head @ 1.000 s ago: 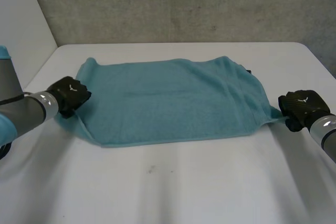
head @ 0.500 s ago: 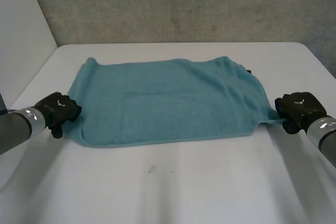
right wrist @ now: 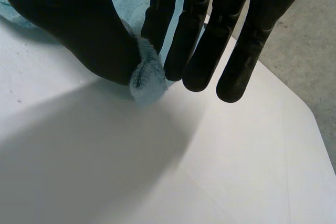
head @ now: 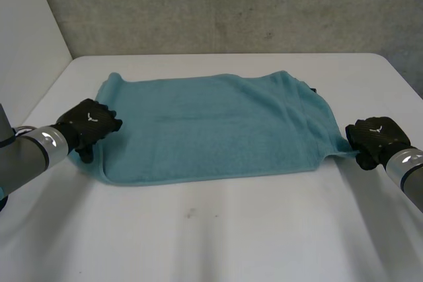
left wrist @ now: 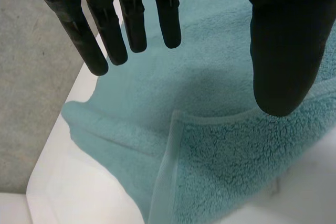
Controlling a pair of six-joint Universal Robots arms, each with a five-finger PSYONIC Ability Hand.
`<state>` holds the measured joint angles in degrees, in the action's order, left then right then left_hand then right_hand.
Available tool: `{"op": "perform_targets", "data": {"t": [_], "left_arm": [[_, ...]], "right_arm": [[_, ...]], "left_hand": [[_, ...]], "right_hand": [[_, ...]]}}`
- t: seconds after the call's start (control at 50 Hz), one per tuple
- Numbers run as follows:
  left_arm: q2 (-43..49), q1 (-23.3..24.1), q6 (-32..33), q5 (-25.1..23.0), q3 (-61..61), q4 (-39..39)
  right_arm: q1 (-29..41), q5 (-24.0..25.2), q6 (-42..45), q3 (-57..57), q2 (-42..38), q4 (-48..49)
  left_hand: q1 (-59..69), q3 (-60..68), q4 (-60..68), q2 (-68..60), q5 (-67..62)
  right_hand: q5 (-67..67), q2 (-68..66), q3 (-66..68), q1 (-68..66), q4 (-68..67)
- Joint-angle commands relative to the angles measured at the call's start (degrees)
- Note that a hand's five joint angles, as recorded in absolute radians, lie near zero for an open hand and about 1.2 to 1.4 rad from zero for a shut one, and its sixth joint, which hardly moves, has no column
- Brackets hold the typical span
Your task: Fold the laundry
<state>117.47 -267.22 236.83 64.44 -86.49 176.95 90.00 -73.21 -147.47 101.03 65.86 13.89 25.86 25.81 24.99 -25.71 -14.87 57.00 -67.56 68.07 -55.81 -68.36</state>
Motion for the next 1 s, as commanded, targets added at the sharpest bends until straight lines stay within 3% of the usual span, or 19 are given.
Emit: {"op": "perform_targets", "data": {"t": [0.02,0.14,0.28,0.5,0.58,0.68,0.78,0.86,1.0], "left_arm": [[4.86,0.12,1.0,0.78,3.95,0.07],[8.12,0.03,2.06,1.31,7.83,-0.11],[11.9,0.03,3.29,7.27,12.22,-0.9],[13.31,-0.06,5.23,8.34,12.4,-2.13],[13.22,-0.06,5.31,8.34,12.14,-2.75],[12.0,-0.23,5.23,8.6,11.0,-2.66],[9.54,-0.41,5.23,10.0,8.8,-2.39],[5.41,-1.11,4.35,11.68,5.64,-2.39],[-5.49,-5.41,3.38,10.8,-6.75,-1.08]], "right_arm": [[0.0,-0.01,0.78,0.13,-0.03,0.0],[0.0,-0.01,0.78,0.3,-0.03,0.0],[-0.09,0.08,0.78,0.3,-0.03,0.0],[-0.18,0.08,0.87,0.13,-0.12,0.0],[-0.18,0.08,0.87,0.13,-0.12,0.0],[-0.18,0.08,0.87,0.13,-0.03,0.0],[-0.18,-0.01,0.69,-0.49,-0.03,-0.17],[-0.44,-0.01,1.92,-1.45,0.75,-4.47],[-0.88,0.52,12.72,-4.79,5.58,-24.76]], "left_hand": [[-0.85,-0.8,0.03,0.69,-0.15],[-0.85,-0.8,0.03,0.69,-0.14],[0.66,0.71,1.54,-0.82,-1.65],[5.71,5.76,6.59,-5.86,-6.7],[14.93,14.98,15.81,-15.09,-15.92],[44.5,44.55,45.38,-44.65,-45.49],[54.14,54.19,55.01,-54.29,-55.13],[54.14,54.19,55.01,-54.29,-55.13],[54.14,54.19,55.01,-54.29,-55.13]], "right_hand": [[13.0,-12.44,11.93,-24.19,-11.64],[13.0,-12.44,11.93,-24.19,-11.64],[13.0,-12.44,11.93,-24.19,-11.64],[13.0,-12.44,11.93,-24.19,-11.64],[13.0,-12.44,11.93,-24.19,-11.64],[13.0,-12.44,11.93,-24.19,-11.64],[13.0,-12.44,11.93,-24.19,-11.64],[13.0,-12.44,11.93,-24.19,-11.64],[13.0,-12.44,11.93,-24.19,-11.64]]}}
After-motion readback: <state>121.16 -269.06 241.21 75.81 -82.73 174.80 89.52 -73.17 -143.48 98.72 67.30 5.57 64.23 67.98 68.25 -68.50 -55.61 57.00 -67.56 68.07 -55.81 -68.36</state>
